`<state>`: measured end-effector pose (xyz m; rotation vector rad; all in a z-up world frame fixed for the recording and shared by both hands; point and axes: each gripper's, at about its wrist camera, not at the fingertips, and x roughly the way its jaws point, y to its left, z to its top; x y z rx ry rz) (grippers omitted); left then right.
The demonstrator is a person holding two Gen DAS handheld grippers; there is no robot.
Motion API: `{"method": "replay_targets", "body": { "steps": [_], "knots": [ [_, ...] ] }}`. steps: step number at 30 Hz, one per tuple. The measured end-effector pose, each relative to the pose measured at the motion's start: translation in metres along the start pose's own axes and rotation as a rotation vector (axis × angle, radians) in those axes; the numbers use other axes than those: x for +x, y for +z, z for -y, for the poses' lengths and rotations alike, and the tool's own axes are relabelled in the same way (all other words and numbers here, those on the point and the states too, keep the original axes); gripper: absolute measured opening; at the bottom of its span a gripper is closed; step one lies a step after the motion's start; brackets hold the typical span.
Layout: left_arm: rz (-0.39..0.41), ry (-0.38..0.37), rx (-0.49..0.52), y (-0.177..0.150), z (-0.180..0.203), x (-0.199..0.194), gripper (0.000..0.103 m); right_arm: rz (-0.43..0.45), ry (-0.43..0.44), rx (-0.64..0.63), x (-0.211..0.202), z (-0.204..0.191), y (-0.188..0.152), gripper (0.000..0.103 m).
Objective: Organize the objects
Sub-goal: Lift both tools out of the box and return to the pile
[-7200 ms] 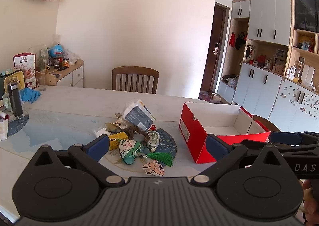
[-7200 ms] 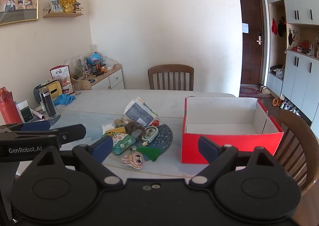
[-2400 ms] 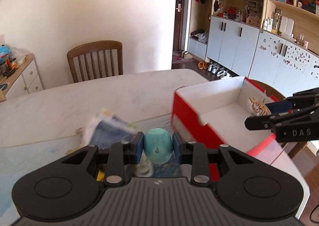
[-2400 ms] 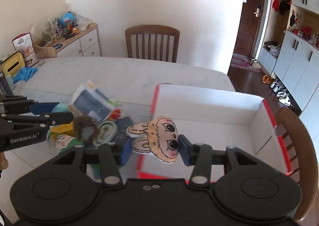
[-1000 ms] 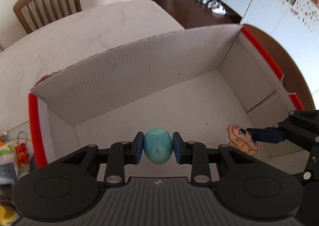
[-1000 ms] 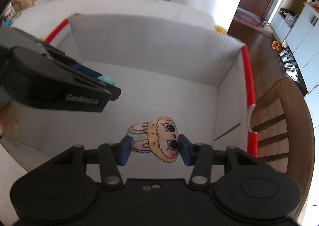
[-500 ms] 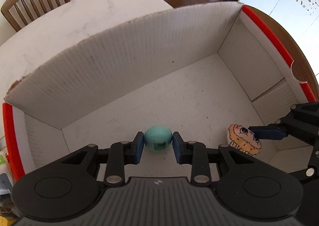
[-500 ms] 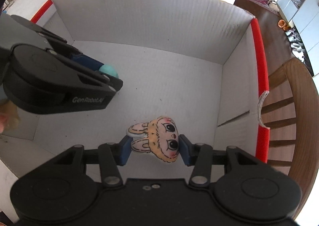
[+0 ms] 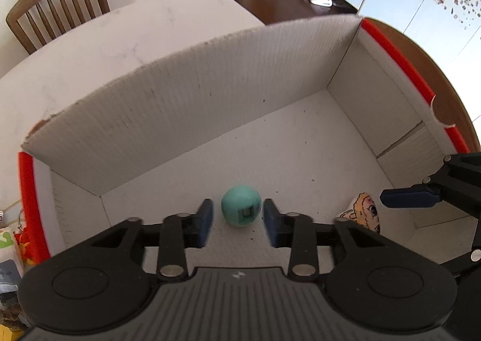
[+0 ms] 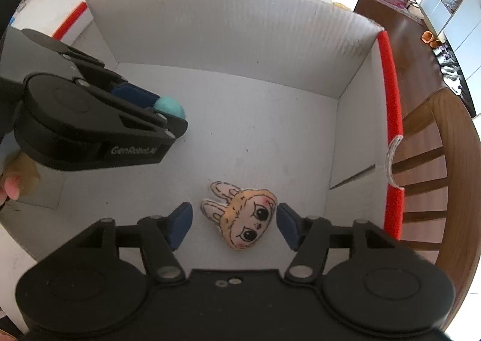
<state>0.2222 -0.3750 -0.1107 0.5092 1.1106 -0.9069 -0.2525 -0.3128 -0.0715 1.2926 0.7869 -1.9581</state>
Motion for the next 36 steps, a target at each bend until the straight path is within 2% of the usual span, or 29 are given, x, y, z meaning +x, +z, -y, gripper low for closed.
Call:
{"method": "replay_targets", "body": {
  "steps": [1,3,8,13,23,36],
  "knots": [
    [0.011,-0.004,-0.003,-0.001,-0.001,-0.003,0.055,0.008,0.004,0.006,-0.002,0.0,0.0,0.061],
    [0.033,-0.008,-0.005,0.002,-0.002,-0.012,0.058,0.03,0.01,0.012,-0.007,0.0,-0.002,0.064],
    [0.075,-0.017,-0.01,-0.002,-0.007,-0.028,0.058,0.086,0.007,0.012,-0.021,-0.007,-0.008,0.072],
    [0.114,-0.031,-0.017,-0.007,-0.01,-0.041,0.058,0.122,0.011,0.021,-0.035,-0.007,-0.01,0.073],
    [0.221,-0.076,-0.034,-0.033,-0.026,-0.095,0.058,0.197,-0.012,0.067,-0.074,-0.03,-0.017,0.074],
    [0.377,-0.073,-0.02,-0.078,-0.062,-0.163,0.071,0.297,0.0,0.129,-0.108,-0.071,-0.024,0.076]
  ]
}}
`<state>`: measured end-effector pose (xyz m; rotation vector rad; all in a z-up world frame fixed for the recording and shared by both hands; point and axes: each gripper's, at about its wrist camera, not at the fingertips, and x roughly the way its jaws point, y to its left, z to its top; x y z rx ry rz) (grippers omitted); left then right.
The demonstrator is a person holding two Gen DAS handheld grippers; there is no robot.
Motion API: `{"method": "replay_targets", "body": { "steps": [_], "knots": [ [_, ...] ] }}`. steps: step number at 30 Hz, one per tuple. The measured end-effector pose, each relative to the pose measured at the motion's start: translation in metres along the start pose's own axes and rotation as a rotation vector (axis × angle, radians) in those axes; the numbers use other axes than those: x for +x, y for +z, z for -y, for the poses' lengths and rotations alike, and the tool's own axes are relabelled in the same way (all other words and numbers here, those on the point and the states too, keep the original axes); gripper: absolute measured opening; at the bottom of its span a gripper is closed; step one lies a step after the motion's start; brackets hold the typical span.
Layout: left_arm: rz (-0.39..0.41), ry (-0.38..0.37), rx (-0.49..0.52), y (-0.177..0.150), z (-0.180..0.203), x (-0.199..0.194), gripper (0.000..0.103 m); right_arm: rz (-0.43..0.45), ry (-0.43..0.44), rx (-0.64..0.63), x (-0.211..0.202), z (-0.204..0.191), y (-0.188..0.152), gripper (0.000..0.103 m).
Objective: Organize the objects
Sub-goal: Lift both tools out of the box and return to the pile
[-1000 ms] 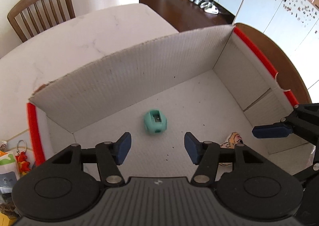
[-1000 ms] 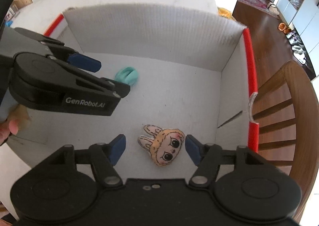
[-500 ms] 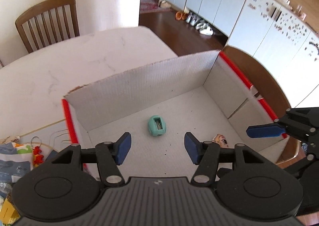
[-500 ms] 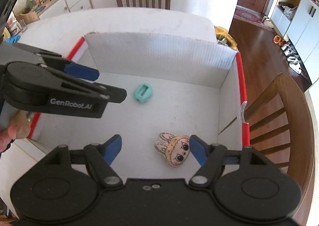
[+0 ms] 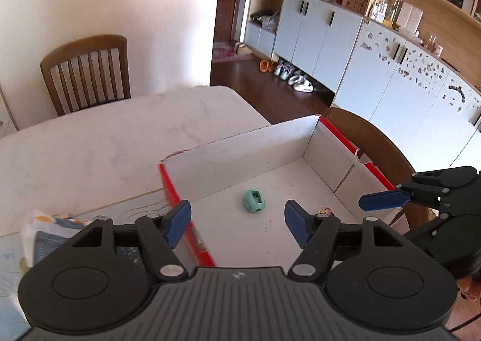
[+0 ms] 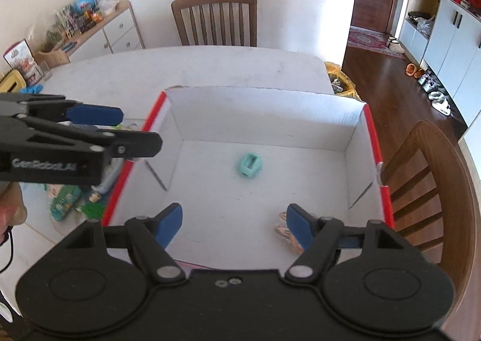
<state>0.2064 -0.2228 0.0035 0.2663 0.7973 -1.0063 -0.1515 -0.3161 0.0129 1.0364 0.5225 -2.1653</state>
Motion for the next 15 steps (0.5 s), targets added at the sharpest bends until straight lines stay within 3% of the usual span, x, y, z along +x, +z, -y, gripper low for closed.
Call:
{"method": "replay_targets", "body": {
  "steps": [14,15],
  "knots": [
    [0.1,0.009,-0.027,-0.038,-0.049,-0.071,0.086,0.118,0.034,0.016,-0.023,-0.058,-0.011,0.083],
    [0.103,0.012,-0.031,-0.042,-0.053,-0.075,0.086,0.125,-0.001,0.026,-0.024,-0.063,-0.012,0.084]
  ]
}}
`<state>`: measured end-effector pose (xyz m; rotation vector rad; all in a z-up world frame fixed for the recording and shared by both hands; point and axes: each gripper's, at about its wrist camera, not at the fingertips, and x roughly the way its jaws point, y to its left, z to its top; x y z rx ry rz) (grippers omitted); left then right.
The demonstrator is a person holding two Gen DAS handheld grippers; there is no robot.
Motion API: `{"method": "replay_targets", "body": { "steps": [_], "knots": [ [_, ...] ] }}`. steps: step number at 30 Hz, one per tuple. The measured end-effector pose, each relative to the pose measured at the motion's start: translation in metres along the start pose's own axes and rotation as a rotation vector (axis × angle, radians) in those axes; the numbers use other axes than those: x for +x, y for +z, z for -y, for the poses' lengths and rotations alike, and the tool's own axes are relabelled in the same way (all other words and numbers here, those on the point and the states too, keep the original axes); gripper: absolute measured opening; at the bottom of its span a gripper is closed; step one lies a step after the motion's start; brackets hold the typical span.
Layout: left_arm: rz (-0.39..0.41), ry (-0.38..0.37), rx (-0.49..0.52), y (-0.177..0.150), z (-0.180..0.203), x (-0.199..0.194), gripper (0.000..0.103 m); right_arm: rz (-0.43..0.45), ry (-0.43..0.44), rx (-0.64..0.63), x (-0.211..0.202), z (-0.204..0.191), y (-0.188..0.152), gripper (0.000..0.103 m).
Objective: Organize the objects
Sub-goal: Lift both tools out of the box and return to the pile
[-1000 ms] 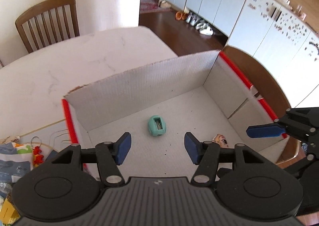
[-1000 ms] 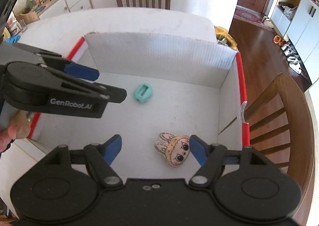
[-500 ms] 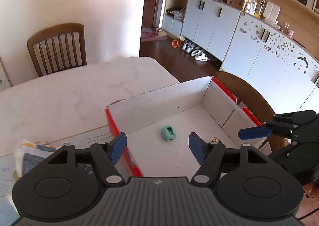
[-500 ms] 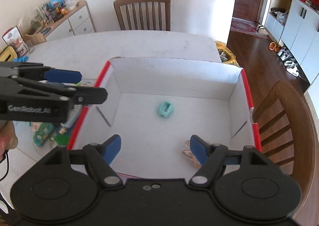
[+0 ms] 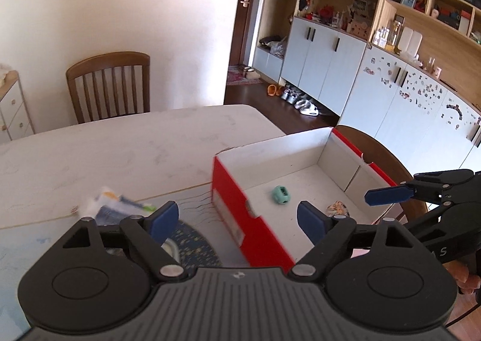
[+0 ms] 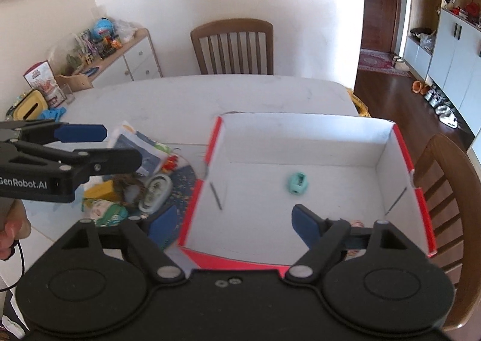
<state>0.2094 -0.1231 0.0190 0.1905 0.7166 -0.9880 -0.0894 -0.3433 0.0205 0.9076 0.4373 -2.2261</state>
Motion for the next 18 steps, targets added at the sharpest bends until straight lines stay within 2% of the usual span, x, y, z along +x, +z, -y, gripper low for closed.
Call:
{"method": "replay_targets", "body": {
  "steps": [3,5,7,13,18],
  "knots": [
    [0.008,0.012,-0.01,-0.011,-0.012,-0.01,0.088,0.017,-0.002,0.001,-0.001,-0.013,-0.003,0.085],
    [0.013,0.017,-0.014,-0.021,-0.019,-0.017,0.091,0.025,0.008,0.014,-0.001,-0.021,-0.006,0.086],
    [0.015,0.024,-0.021,-0.029,-0.029,-0.025,0.099,0.029,0.013,0.024,0.001,-0.028,-0.008,0.086],
    [0.043,0.029,-0.057,-0.055,-0.058,-0.041,0.102,0.029,0.021,0.051,0.006,-0.05,-0.015,0.086],
    [0.067,0.069,-0.06,-0.076,-0.081,-0.05,0.103,0.038,0.026,0.047,0.011,-0.069,-0.018,0.086]
  ]
}}
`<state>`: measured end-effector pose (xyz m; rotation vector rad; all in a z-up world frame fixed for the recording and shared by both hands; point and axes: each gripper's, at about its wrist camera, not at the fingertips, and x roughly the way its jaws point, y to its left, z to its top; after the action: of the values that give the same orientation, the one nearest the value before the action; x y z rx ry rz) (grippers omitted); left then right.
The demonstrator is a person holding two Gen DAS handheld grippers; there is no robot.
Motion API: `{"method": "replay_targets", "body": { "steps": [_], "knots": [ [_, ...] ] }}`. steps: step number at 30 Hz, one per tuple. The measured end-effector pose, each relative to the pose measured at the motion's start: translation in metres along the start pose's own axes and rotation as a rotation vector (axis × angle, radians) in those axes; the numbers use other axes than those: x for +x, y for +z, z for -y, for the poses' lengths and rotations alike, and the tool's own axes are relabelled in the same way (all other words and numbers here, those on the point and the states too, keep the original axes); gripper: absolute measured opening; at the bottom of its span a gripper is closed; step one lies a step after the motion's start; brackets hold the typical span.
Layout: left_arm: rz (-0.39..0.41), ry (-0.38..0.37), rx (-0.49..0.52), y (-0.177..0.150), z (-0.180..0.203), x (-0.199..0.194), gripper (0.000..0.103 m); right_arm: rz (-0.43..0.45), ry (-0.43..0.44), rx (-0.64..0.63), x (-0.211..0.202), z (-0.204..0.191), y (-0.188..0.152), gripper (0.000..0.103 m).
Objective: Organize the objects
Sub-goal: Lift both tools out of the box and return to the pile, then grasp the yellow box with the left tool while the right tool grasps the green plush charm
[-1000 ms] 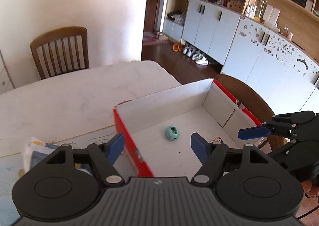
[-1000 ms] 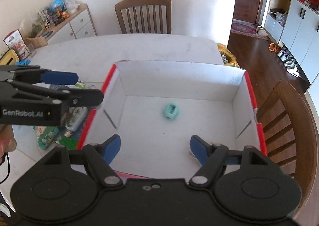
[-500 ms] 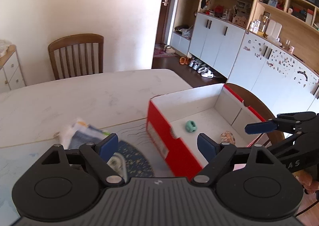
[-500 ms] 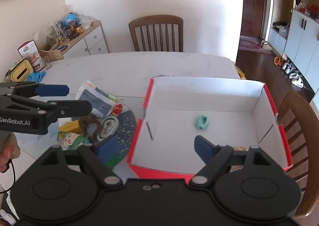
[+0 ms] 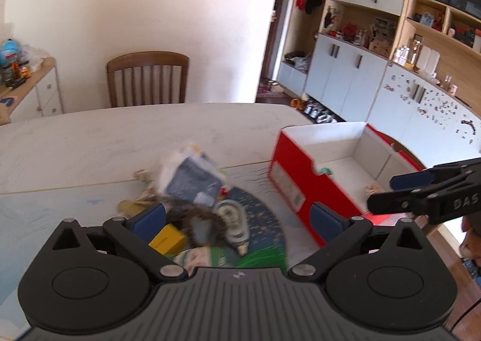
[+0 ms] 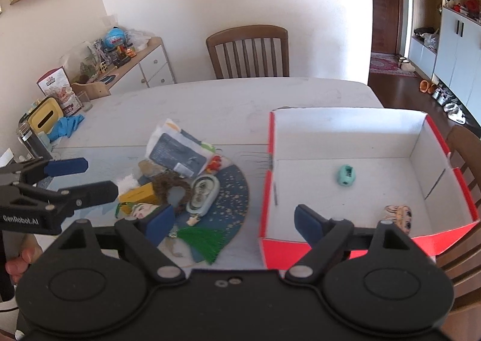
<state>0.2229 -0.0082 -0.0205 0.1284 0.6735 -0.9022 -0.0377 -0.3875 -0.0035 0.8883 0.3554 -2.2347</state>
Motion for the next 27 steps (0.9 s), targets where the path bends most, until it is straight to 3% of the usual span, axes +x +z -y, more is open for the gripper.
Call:
{"method": "replay_targets", "body": {
  "steps": [8,12,18,27],
  "knots": [
    [0.003,0.02,-0.056,-0.013,-0.046,0.0,0.103,-0.014,0.03,-0.029,0.022,-0.031,-0.006,0.086],
    [-0.005,0.056,-0.019,-0.019,-0.058,0.007,0.103,-0.023,0.049,-0.048,0.037,-0.045,-0.009,0.086],
    [-0.025,0.009,-0.043,-0.025,-0.079,0.018,0.103,-0.03,0.083,-0.087,0.061,-0.068,-0.014,0.086],
    [-0.043,0.009,-0.034,-0.033,-0.1,0.031,0.103,-0.091,0.097,-0.121,0.101,-0.092,-0.023,0.086]
  ]
}}
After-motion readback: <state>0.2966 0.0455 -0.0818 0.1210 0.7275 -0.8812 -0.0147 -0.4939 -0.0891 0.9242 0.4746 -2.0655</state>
